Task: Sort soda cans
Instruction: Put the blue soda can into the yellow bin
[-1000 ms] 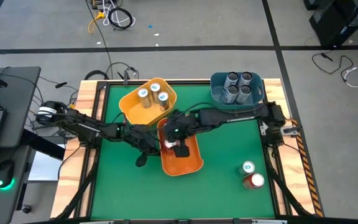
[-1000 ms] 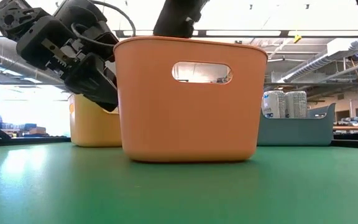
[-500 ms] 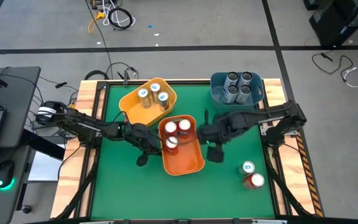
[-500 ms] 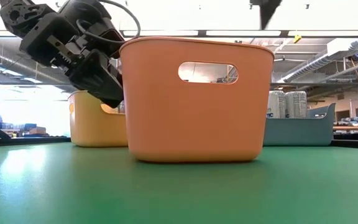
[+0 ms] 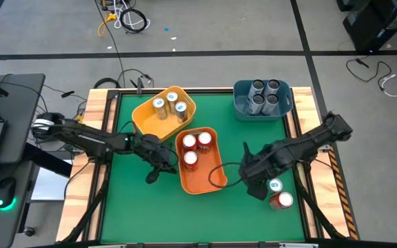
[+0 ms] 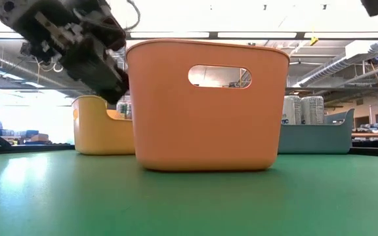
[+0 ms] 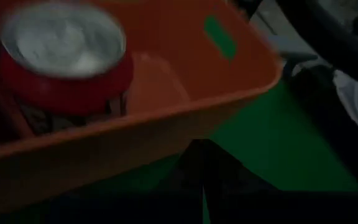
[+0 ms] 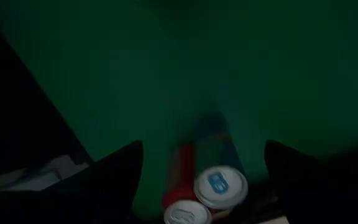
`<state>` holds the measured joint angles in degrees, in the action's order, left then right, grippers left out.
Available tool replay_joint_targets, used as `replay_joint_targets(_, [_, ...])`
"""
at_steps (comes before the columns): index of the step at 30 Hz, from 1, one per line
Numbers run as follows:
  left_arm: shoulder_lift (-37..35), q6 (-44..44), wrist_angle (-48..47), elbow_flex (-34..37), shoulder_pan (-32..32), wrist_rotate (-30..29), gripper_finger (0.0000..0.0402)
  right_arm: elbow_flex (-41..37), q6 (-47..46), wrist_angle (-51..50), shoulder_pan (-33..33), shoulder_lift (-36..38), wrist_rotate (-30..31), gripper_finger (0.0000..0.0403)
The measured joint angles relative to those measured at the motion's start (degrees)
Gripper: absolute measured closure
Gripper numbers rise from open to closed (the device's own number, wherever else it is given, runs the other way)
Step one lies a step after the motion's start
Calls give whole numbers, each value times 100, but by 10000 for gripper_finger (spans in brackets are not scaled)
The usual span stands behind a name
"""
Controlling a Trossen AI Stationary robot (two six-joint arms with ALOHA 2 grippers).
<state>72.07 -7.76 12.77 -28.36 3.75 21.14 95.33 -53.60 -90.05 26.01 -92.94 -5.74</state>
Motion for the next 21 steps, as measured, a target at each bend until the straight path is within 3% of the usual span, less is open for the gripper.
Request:
replay_joint_targets(11, [-1514, -116, -1114, 2, 0, -170, 401, -1900, -1100, -5, 800, 1279, -446, 68])
replay_joint_targets(21, [-2615, -213, -1559, 7, 0, -575, 401, -2090, -1337, 406, 1041, 1388, -428, 52])
